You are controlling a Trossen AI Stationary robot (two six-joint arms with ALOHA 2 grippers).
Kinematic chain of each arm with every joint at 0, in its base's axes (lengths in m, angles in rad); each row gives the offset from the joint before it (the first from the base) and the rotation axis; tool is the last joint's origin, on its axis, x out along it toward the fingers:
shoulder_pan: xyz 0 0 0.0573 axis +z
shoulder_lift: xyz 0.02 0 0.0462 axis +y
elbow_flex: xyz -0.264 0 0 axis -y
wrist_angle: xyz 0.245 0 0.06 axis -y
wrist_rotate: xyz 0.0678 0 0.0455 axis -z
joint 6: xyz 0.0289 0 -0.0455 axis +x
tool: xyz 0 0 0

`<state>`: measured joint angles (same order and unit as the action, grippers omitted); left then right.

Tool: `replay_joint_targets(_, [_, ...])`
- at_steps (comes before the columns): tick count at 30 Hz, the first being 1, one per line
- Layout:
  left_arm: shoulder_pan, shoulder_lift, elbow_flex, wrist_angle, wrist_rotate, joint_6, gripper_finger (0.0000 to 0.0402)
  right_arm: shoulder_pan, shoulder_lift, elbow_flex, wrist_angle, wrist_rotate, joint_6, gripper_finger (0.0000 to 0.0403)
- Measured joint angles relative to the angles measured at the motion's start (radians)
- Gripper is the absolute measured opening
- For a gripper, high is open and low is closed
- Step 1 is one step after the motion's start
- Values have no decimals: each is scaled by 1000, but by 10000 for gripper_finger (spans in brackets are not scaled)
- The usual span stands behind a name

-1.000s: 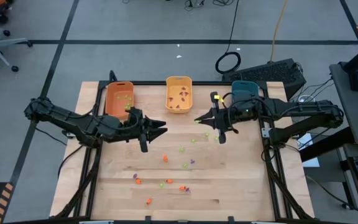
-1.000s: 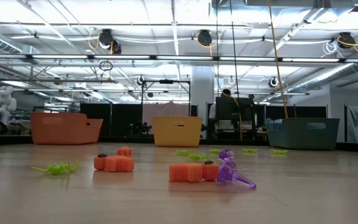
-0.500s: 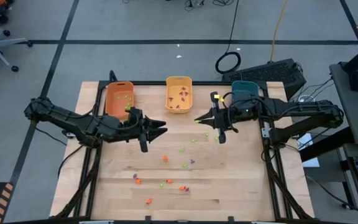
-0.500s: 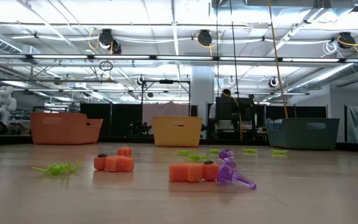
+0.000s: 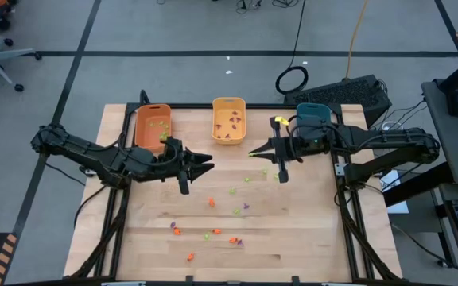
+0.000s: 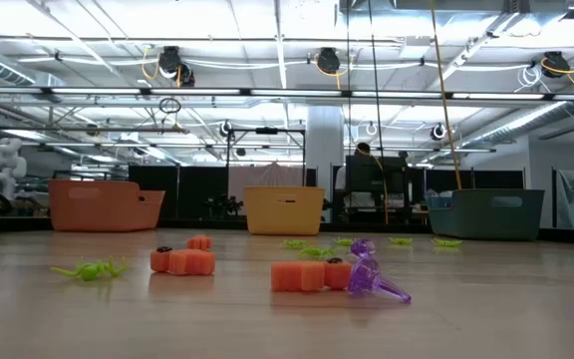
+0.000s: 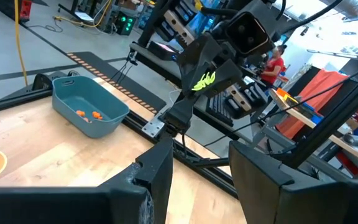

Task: Sort Halloween decoration
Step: Put the green spider toy into the orange bin

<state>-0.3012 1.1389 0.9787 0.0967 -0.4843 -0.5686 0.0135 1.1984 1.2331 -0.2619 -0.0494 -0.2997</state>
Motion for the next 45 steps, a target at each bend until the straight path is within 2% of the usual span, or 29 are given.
replay_joint_targets(18, [0, 0, 0, 0, -14, 8, 157, 0, 0, 0, 0, 0, 357, 0])
replay_joint_targets(33, [1, 0, 0, 0, -23, 9, 157, 0, 0, 0, -2, -4, 721, 0])
replay_joint_targets(45, [2, 0, 0, 0, -30, 9, 157, 0, 0, 0, -6, -7, 921, 0])
